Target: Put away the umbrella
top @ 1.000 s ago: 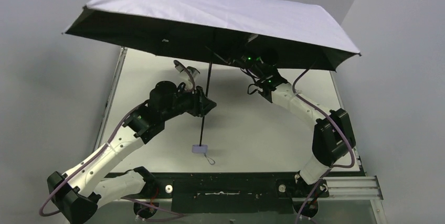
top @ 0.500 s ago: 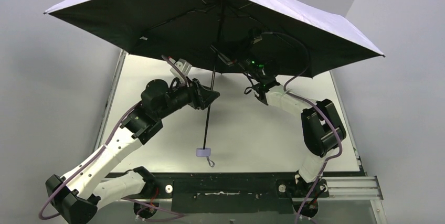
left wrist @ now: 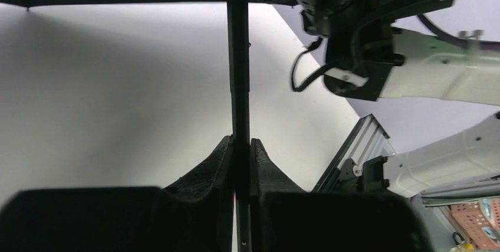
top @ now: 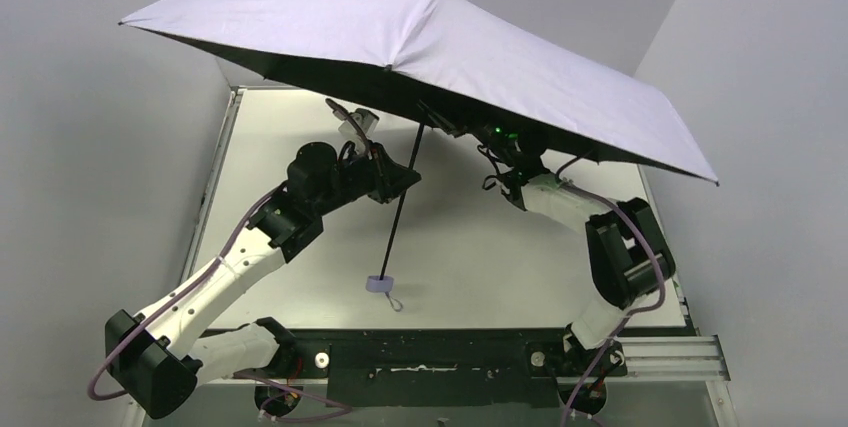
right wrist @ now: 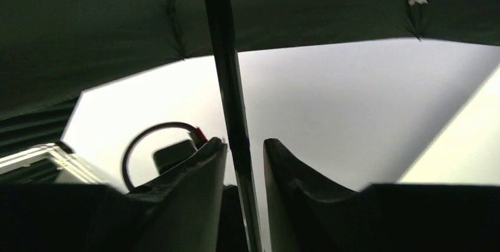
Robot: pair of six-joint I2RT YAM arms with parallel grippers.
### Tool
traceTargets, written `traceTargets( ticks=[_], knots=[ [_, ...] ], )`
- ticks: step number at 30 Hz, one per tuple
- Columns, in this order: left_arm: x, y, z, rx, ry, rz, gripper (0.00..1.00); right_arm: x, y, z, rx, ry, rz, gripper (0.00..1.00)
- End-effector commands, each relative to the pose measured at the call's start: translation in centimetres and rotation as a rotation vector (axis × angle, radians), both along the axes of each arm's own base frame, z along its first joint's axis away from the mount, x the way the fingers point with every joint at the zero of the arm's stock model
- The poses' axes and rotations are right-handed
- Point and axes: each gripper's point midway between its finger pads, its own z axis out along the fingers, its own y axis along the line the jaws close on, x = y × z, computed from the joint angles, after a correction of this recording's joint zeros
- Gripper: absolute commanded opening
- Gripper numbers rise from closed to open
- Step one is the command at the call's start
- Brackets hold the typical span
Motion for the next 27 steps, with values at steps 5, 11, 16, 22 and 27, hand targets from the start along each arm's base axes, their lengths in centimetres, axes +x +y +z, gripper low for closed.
traceTargets(
  ticks=[5,11,16,22,27],
  knots=[
    [0.9,0.7,4.9,0.055,-0.133,0.035,0.00,0.0,-2.7,-4.5,-0.345,-0.056,-0.209,0.58],
    [1.5,0.9,5.4,0.082,-0.144,0.064,0.00,0.4,-4.8,-10.1,-0.569,-0.051,-0.415,0.71],
    [1.8,1.0,5.6,0.099,-0.154,0.081,0.00,0.4,-7.0,-14.7,-0.812,-0.053,-0.568,0.75],
    [1.9,0.9,5.5,0.133,-0.164,0.086,0.00,0.1,-10.8,-17.7,-1.116,-0.068,-0.711,0.78],
    [1.9,0.7,5.0,0.190,-0.175,0.086,0.00,-1.3,-13.0,-16.7,-1.329,-0.103,-0.855,0.80]
  ],
)
